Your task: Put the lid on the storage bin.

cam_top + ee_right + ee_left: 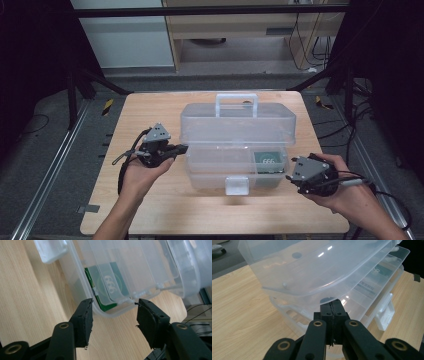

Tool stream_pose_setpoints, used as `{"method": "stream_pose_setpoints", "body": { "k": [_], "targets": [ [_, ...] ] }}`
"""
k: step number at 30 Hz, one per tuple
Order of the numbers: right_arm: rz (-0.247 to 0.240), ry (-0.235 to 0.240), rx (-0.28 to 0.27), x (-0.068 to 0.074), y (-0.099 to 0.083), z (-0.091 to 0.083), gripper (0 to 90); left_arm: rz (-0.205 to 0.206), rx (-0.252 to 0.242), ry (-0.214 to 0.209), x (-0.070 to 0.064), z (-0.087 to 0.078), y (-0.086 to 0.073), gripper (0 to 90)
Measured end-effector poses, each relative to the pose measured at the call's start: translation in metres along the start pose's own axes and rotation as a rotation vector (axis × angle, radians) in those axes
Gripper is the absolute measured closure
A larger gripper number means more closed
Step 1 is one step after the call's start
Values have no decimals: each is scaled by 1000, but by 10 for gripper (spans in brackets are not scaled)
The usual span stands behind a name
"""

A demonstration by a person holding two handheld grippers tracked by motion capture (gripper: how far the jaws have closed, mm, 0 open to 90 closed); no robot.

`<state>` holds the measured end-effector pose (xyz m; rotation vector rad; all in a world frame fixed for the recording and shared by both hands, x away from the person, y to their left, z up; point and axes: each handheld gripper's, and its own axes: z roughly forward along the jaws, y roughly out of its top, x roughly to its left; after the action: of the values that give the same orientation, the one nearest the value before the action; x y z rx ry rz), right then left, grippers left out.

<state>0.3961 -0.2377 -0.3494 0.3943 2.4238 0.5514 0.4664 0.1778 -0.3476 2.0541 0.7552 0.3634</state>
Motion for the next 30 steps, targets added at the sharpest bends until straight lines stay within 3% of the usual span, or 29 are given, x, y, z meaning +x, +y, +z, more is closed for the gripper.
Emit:
{"method": "stream_pose_setpoints", "body": {
  "k": [17,23,30],
  "targets": [
    [92,-23,43,6,-29,15,275,-49,-35,21,-2,0,-19,899],
    [116,-26,48,8,-34,20,250,-68,-56,6,1,3,-28,899],
    [137,-27,47,12,-41,25,237,-93,-46,9,2,6,-37,898]
  ]
}}
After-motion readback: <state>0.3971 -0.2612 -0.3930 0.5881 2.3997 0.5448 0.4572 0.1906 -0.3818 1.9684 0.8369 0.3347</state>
